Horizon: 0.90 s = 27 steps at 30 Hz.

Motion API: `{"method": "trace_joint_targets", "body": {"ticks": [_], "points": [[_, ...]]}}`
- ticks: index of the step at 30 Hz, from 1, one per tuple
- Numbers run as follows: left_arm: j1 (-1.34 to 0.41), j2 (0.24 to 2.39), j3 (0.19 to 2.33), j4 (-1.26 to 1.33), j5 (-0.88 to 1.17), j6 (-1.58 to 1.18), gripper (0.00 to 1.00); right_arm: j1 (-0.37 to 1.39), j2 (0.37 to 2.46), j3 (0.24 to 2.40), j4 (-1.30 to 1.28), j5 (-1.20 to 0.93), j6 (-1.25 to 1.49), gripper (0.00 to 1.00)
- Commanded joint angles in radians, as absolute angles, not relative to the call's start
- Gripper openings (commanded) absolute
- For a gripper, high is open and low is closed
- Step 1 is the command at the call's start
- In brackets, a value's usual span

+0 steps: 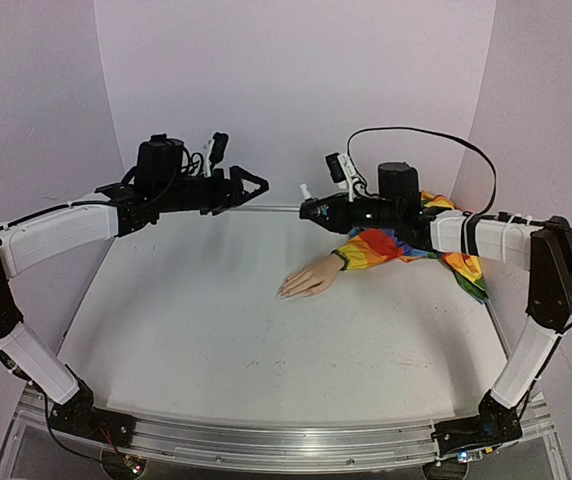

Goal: Paint the nails

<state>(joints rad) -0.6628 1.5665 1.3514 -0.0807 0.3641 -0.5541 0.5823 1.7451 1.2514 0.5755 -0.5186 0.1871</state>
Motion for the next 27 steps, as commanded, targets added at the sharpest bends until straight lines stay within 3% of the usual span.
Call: {"method": "trace_joint_targets", "body": {"ticks": [1, 7, 10, 24, 27], "points": [[-0.644, 1.492, 1.290, 0.311, 0.780, -0.570, 0.83, 0.609, 1.657, 1.227, 0.824, -1.088, 0.376, 0.00], [-0.685, 1.535, 1.333, 0.426, 0.912, -0.619, 0.83, 0.611, 1.651, 1.194, 1.054, -1.190, 0.561, 0.00], [-0.719, 1.578, 1.391, 0.428, 0.941, -0.612, 0.77, 0.612, 1.659, 1.205, 1.089, -1.202, 0.589, 0.00], [-0.748, 1.661, 1.468, 0.425, 0.928, -0.622, 0.27, 0.612, 1.629, 1.184, 1.109, -1.178, 0.547, 0.00], [-0.759, 1.666, 1.477, 0.389, 0.905, -0.594, 0.11, 0.613, 1.625, 1.180, 1.091, -1.130, 0.513, 0.00]]}}
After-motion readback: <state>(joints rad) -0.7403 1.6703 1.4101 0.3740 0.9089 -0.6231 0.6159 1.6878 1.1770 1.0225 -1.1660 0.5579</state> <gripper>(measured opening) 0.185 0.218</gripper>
